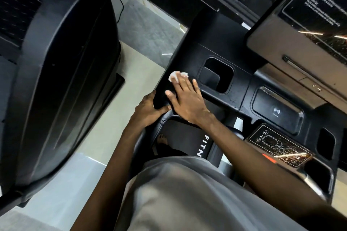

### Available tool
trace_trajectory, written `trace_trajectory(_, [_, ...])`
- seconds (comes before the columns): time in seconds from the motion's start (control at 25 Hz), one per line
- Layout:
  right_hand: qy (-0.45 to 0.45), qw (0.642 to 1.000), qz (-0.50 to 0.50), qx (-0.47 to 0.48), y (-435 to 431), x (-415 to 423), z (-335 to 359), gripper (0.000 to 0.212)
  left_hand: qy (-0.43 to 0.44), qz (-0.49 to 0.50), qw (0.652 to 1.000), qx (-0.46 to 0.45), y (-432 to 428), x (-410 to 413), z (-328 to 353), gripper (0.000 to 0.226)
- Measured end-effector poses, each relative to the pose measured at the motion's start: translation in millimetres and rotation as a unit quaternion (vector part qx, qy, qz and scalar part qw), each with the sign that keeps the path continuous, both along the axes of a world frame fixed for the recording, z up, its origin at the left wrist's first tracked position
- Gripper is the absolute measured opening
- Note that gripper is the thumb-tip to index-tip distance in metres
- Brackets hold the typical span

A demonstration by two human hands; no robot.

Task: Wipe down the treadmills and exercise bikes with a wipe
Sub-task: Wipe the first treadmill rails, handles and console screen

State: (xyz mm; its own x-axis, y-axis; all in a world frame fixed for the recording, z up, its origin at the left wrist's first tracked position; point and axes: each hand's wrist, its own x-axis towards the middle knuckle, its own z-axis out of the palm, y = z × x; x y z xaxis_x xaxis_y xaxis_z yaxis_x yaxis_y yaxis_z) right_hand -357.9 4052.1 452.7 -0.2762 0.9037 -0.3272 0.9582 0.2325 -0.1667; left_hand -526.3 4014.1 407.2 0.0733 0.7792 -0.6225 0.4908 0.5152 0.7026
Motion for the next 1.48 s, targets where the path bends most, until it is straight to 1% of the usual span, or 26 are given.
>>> trace_trajectory(0.08, [-0.029, 0.999, 0.029, -0.02, 21.2, -12.6, -1.5, 0.07, -0.016, 0.003, 1.0, 0.012, 3.8, -2.0, -1.8, 0.102])
trace_trajectory(0.16, [-0.053, 0.998, 0.015, -0.019, 46.3, -16.0, -1.8, 0.07, -0.028, -0.001, 1.0, 0.013, 7.6, -2.9, 1.3, 0.104])
trace_trajectory(0.28, [-0.091, 0.996, -0.008, -0.024, 77.5, -17.0, -6.9, 0.07, -0.024, 0.0, 1.0, 0.014, 13.6, 0.4, 4.1, 0.107])
trace_trajectory(0.4, [-0.116, 0.992, 0.042, -0.031, 89.1, -24.6, -12.2, 0.071, -0.027, 0.001, 1.0, 0.016, 19.9, 3.0, 1.1, 0.11])
trace_trajectory(0.48, [-0.104, 0.994, 0.037, -0.018, 90.2, -19.1, -9.8, 0.068, -0.027, 0.008, 0.999, 0.017, 23.5, 2.6, -0.2, 0.107])
trace_trajectory(0.64, [-0.038, 0.997, -0.053, 0.046, 62.7, 7.1, -3.5, 0.062, -0.024, 0.006, 0.999, 0.033, 28.1, 2.0, -1.7, 0.107])
trace_trajectory(0.76, [0.004, 0.997, -0.049, 0.055, 8.5, 18.5, 0.7, 0.061, -0.015, -0.012, 0.999, 0.048, 32.5, 5.7, -0.9, 0.105])
trace_trajectory(0.88, [0.007, 0.999, -0.036, 0.027, -20.2, 30.8, 5.0, 0.063, -0.005, -0.017, 0.999, 0.035, 36.0, 5.5, -2.1, 0.113])
trace_trajectory(1.0, [-0.006, 1.0, -0.015, 0.012, 1.5, 25.1, 2.5, 0.063, -0.014, 0.004, 0.999, 0.039, 33.8, 5.8, -2.3, 0.111])
trace_trajectory(1.12, [-0.029, 0.999, -0.006, -0.01, 55.6, 8.2, -2.7, 0.063, -0.015, 0.021, 0.998, 0.06, 33.2, 10.6, -1.6, 0.099])
trace_trajectory(1.2, [-0.047, 0.999, -0.023, -0.016, 90.8, 2.0, -2.8, 0.064, -0.008, 0.021, 0.997, 0.072, 37.6, 14.6, 0.0, 0.093])
trace_trajectory(1.28, [-0.057, 0.997, -0.051, -0.017, 112.2, 3.8, -1.8, 0.065, 0.001, 0.01, 0.997, 0.082, 43.7, 18.1, 2.9, 0.093])
trace_trajectory(1.4, [-0.061, 0.994, -0.088, 0.002, 116.1, 15.0, -4.9, 0.066, 0.011, -0.005, 0.996, 0.089, 53.0, 20.9, 7.5, 0.093])
trace_trajectory(1.48, [-0.046, 0.993, -0.113, 0.011, 107.3, 16.8, -5.5, 0.067, 0.012, -0.013, 0.996, 0.089, 57.8, 20.3, 9.1, 0.095])
